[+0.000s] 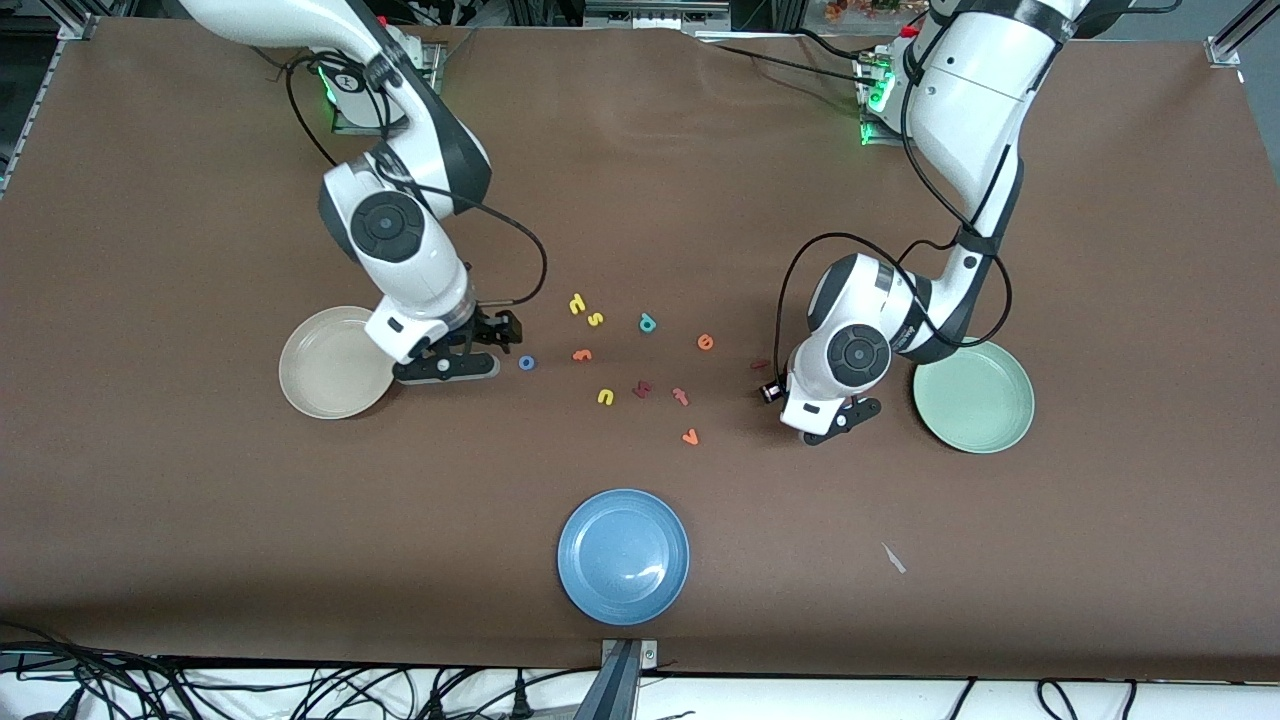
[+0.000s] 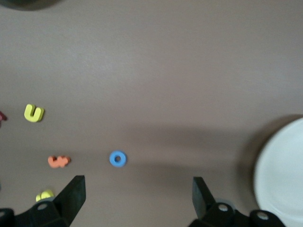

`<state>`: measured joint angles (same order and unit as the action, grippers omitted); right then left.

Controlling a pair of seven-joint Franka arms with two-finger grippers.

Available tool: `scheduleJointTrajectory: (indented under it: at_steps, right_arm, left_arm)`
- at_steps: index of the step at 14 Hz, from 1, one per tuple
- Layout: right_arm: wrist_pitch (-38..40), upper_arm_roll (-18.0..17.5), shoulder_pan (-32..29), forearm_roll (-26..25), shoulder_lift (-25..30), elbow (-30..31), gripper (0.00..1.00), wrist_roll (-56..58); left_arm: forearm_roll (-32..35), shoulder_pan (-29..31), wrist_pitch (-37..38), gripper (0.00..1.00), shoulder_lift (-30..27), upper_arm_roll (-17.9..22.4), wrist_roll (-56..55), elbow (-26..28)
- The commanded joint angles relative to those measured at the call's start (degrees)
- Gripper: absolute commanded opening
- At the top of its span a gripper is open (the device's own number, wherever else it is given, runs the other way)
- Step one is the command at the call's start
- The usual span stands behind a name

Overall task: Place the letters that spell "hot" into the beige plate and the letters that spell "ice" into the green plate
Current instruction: 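Grasp the teal c with the left gripper while the right gripper reaches letters, then carry the teal c to the green plate while the right gripper grasps the blue o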

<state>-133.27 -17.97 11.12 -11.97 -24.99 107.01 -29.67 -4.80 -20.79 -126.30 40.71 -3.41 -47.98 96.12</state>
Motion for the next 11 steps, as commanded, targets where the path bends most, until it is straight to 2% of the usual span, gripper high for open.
scheduleJointTrajectory:
  at_steps: [1,5,8,11]
  right_arm:
    - [-9.61,-0.57,-0.48,-1.47,-2.25,4.42,1.00,-3.27]
    - [-13.77,-0.92,-0.13,-1.65,-3.93,7.24,1.00,-5.31]
    - [-14.47,-0.92,0.31,-1.91,-5.15,7.42,1.00,-5.40]
    - [-15.97,-0.92,1.28,-6.73,-7.79,6.98,1.00,-6.88]
  left_arm:
    - [-1.96,-0.22,-1.75,0.67,0.59,0.33,1.48,0.12]
    - [-1.96,-0.40,-2.37,0.60,1.21,0.33,1.39,0.12]
    - [-1.96,-0.48,-2.28,0.46,1.30,0.33,1.39,0.12]
    - [-1.96,-0.48,-2.02,0.37,1.47,0.33,1.48,0.12]
